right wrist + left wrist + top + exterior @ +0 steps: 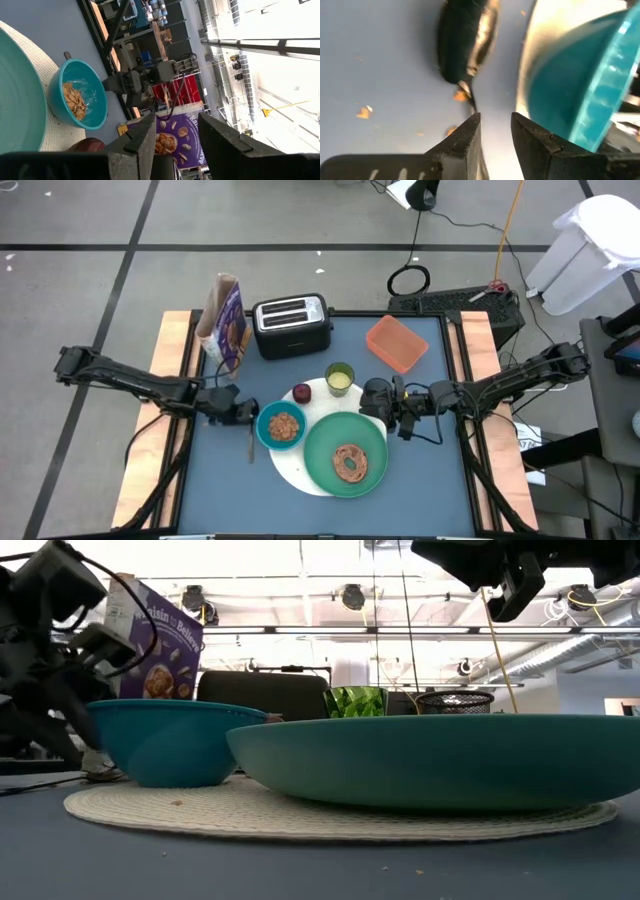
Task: Arrange a breakfast setting
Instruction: Return to Home Position
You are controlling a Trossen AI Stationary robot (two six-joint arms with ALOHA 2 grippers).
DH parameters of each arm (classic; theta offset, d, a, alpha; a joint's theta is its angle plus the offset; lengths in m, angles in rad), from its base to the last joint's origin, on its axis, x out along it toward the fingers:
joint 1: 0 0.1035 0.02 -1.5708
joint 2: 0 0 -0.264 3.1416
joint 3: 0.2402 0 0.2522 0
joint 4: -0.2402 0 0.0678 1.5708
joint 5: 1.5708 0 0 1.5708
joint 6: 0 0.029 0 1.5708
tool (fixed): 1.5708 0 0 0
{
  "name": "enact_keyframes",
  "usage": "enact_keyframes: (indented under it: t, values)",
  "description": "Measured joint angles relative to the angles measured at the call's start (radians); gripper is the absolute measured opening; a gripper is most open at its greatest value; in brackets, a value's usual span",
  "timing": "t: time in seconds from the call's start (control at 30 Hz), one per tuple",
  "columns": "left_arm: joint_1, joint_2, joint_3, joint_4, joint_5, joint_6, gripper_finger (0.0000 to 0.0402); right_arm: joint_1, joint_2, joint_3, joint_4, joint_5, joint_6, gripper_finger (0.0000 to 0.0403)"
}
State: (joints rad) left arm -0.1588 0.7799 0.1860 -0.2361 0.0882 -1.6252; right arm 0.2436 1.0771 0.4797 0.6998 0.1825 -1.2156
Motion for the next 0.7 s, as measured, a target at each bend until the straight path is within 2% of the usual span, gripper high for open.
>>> enact_keyframes:
  t: [0.13, 0.4, 0.7]
  values:
    - [-0.024, -0.046, 0.000, 0.010, 0.010, -0.004, 0.0115, 0.000, 0.000, 0.000, 0.000, 0.007, 0.017, 0.0141]
    - [-0.093, -0.140, 0.000, 0.161, 0.010, 0.051, 0.0115, 0.000, -0.007, 0.000, 0.035, 0.158, 0.230, 0.0141]
    - [-0.119, -0.214, 0.000, 0.229, -0.034, 0.138, 0.0115, 0.000, -0.073, 0.000, 0.029, 0.160, 0.403, 0.0121]
